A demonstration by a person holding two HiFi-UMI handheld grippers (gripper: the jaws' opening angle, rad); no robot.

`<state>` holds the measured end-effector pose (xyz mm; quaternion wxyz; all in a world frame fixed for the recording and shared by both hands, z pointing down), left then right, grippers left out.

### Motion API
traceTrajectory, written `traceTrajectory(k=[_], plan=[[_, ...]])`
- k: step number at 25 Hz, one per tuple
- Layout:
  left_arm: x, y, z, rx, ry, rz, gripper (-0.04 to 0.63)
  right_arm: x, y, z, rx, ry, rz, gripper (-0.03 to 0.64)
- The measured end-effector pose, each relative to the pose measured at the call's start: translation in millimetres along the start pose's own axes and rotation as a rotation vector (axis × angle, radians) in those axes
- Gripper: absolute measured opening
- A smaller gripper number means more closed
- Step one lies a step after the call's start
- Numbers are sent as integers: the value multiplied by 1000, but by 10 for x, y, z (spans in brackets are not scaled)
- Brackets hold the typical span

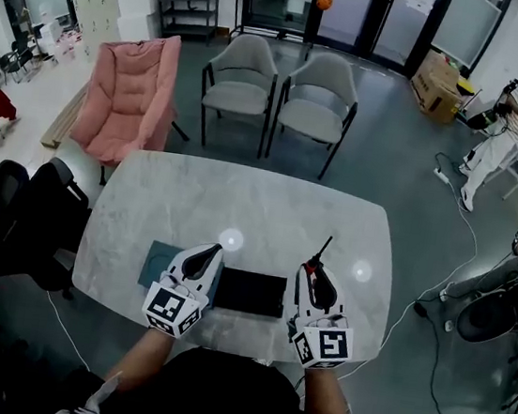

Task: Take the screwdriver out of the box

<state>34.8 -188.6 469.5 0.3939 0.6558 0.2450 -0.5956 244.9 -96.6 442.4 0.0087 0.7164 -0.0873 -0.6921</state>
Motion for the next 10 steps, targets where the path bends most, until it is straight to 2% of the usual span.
traceTrajectory(k=[10], plan=[[57,6,-15,1,3,4,5,118,4,16,4,-34,-29,110]])
Point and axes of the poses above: the fingertips, and each gripper's own axes: y forward along the fingers, z to its left, x out of its top, the point moved 5 cm from there along -y, backward along the fingers, and after that the axes turned 12 degrees about z, right-handed, at the moved point
